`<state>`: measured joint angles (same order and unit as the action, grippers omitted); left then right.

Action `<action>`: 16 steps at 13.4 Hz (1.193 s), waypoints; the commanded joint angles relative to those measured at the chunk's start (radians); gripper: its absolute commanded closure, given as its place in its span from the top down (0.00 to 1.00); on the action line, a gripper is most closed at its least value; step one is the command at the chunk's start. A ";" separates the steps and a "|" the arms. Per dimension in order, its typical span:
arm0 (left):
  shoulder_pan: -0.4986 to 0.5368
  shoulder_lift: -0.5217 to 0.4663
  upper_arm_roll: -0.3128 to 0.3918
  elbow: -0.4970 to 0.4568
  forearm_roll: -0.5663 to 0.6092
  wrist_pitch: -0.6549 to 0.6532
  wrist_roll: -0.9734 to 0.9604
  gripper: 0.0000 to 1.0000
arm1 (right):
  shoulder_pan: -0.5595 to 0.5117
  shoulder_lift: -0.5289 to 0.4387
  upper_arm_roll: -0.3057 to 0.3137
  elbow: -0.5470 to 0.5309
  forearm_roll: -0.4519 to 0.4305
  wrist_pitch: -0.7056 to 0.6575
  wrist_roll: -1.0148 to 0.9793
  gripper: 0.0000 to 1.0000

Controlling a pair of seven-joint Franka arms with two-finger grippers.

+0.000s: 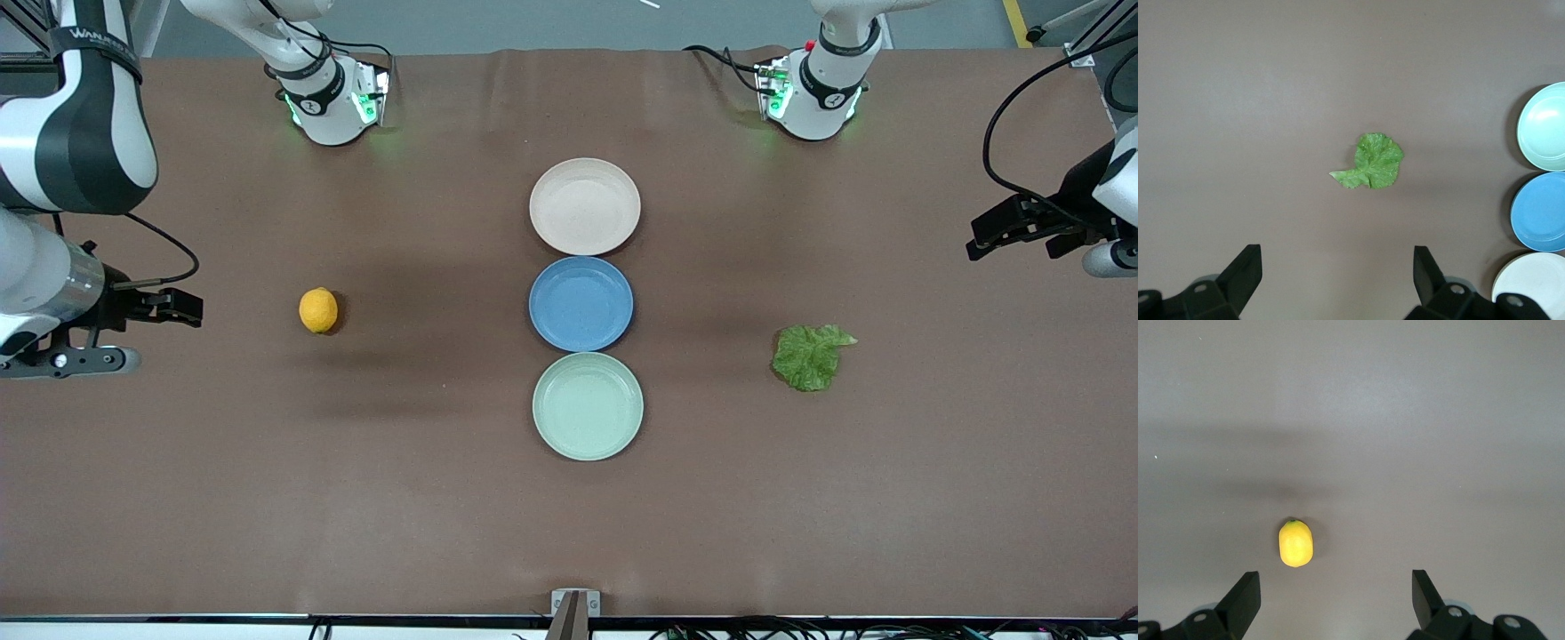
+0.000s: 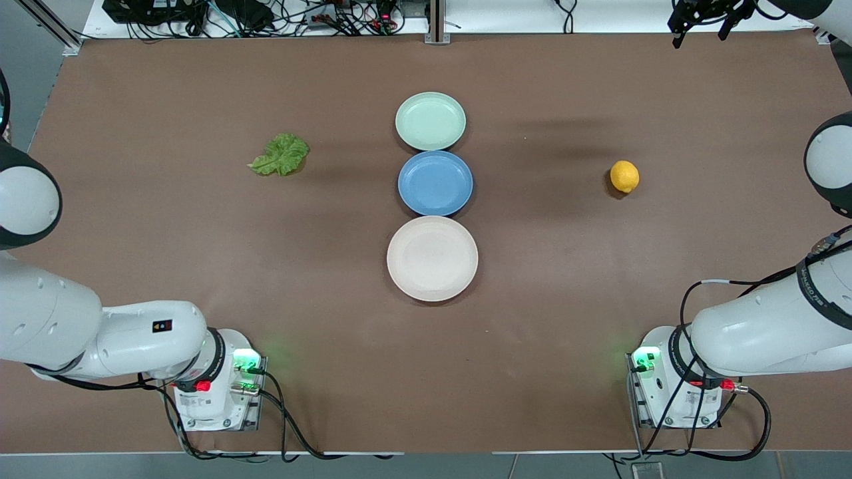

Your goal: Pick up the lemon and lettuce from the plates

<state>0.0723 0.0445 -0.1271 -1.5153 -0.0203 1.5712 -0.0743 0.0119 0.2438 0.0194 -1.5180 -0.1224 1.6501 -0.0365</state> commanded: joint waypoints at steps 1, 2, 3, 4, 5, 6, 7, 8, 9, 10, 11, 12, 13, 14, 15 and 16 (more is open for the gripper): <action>-0.104 -0.012 0.093 0.018 0.003 -0.017 0.013 1.00 | -0.006 0.014 0.011 0.018 0.012 -0.067 -0.003 1.00; -0.164 -0.014 0.154 0.018 0.003 -0.017 0.013 1.00 | -0.013 0.011 0.013 0.010 0.013 -0.076 -0.003 1.00; -0.176 -0.017 0.170 0.018 0.003 -0.016 0.014 1.00 | -0.013 -0.010 0.011 -0.017 0.030 -0.073 -0.005 1.00; -0.177 -0.020 0.170 0.018 0.003 -0.016 0.014 1.00 | -0.024 -0.046 0.008 -0.048 0.062 -0.070 -0.005 1.00; -0.174 -0.031 0.170 0.011 0.003 -0.008 0.014 1.00 | -0.039 -0.075 0.008 -0.082 0.096 -0.064 -0.008 1.00; -0.174 -0.043 0.168 0.001 0.000 0.006 0.014 1.00 | -0.042 -0.096 0.008 -0.105 0.099 -0.055 -0.010 1.00; -0.175 -0.060 0.167 -0.018 0.002 0.012 0.014 1.00 | -0.043 -0.128 0.007 -0.138 0.099 -0.041 -0.010 1.00; -0.174 -0.069 0.165 -0.026 -0.001 0.018 0.014 1.00 | -0.043 -0.162 0.007 -0.183 0.099 -0.018 -0.010 1.00; -0.172 -0.074 0.161 -0.034 -0.003 0.024 0.014 1.00 | -0.043 -0.207 0.007 -0.238 0.099 0.017 -0.010 1.00; -0.172 -0.084 0.161 -0.045 -0.004 0.032 0.014 1.00 | -0.044 -0.246 0.007 -0.293 0.099 0.051 -0.010 1.00; -0.170 -0.087 0.161 -0.049 -0.004 0.032 0.014 1.00 | -0.043 -0.282 0.007 -0.332 0.099 0.075 -0.010 1.00; -0.164 -0.086 0.161 -0.049 -0.004 0.032 0.014 1.00 | -0.041 -0.300 0.007 -0.344 0.099 0.080 -0.010 1.00; -0.151 -0.086 0.159 -0.049 -0.004 0.033 0.014 1.00 | -0.038 -0.307 0.007 -0.344 0.099 0.079 -0.010 1.00; -0.150 -0.086 0.158 -0.049 -0.004 0.033 0.014 1.00 | -0.036 -0.313 0.008 -0.346 0.099 0.077 -0.010 1.00; -0.149 -0.086 0.158 -0.049 -0.004 0.033 0.014 1.00 | -0.035 -0.316 0.008 -0.346 0.099 0.079 -0.010 1.00; -0.149 -0.086 0.153 -0.049 -0.004 0.035 0.014 1.00 | -0.032 -0.319 0.011 -0.346 0.099 0.079 -0.010 1.00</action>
<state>-0.0812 -0.0152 0.0313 -1.5374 -0.0203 1.5878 -0.0743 -0.0168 -0.0404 0.0222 -1.8247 -0.0399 1.7087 -0.0365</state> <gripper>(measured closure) 0.000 0.000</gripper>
